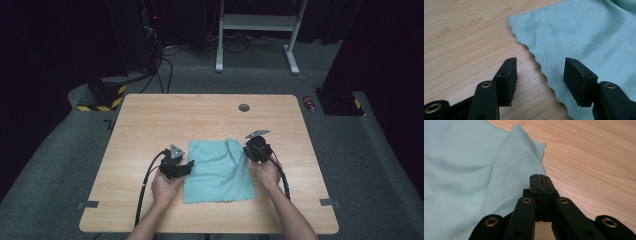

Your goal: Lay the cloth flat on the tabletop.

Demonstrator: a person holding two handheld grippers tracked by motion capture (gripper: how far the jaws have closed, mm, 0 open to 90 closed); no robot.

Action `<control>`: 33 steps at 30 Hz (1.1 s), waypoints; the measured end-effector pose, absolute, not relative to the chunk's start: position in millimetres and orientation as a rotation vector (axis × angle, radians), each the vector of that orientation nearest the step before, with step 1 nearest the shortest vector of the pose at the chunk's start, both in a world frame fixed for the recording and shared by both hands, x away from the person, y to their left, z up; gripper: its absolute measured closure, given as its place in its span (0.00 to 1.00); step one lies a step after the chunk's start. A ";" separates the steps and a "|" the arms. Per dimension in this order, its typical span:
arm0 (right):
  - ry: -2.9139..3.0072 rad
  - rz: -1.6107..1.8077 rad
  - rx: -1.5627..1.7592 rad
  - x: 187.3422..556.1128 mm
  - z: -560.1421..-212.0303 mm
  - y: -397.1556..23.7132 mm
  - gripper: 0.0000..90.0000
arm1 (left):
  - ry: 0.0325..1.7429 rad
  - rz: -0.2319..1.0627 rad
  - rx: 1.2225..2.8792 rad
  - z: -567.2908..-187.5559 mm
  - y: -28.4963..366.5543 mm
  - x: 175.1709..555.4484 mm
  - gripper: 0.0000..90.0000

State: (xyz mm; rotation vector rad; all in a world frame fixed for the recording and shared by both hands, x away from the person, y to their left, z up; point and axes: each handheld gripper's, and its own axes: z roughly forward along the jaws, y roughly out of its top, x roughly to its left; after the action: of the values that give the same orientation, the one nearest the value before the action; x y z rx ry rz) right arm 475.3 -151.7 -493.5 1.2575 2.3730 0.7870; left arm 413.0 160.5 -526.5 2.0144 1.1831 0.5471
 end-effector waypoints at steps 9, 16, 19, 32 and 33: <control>2.362 0.725 1.282 464.7 -498.2 -163.3 0.99 | 1.184 0.548 2.014 -526.5 160.3 412.8 0.50; 2.324 0.819 1.294 468.7 -491.0 -162.6 0.86 | 1.192 0.547 2.008 -523.9 158.5 419.6 0.57; 2.319 0.836 1.300 471.8 -491.7 -159.4 0.85 | 1.218 0.525 1.971 -516.4 158.1 433.2 0.58; 2.399 0.851 1.203 449.0 -499.7 -150.2 0.81 | 1.335 0.536 1.985 -519.4 153.3 478.1 0.65; 2.399 0.854 1.198 448.2 -499.4 -150.8 0.81 | 1.329 0.538 1.990 -519.3 153.3 478.6 0.67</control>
State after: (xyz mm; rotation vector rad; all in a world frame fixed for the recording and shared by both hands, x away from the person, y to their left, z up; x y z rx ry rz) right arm 448.2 -150.8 -499.4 1.1976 2.3992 0.8543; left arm 478.6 153.3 -519.3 1.9903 1.3289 0.5384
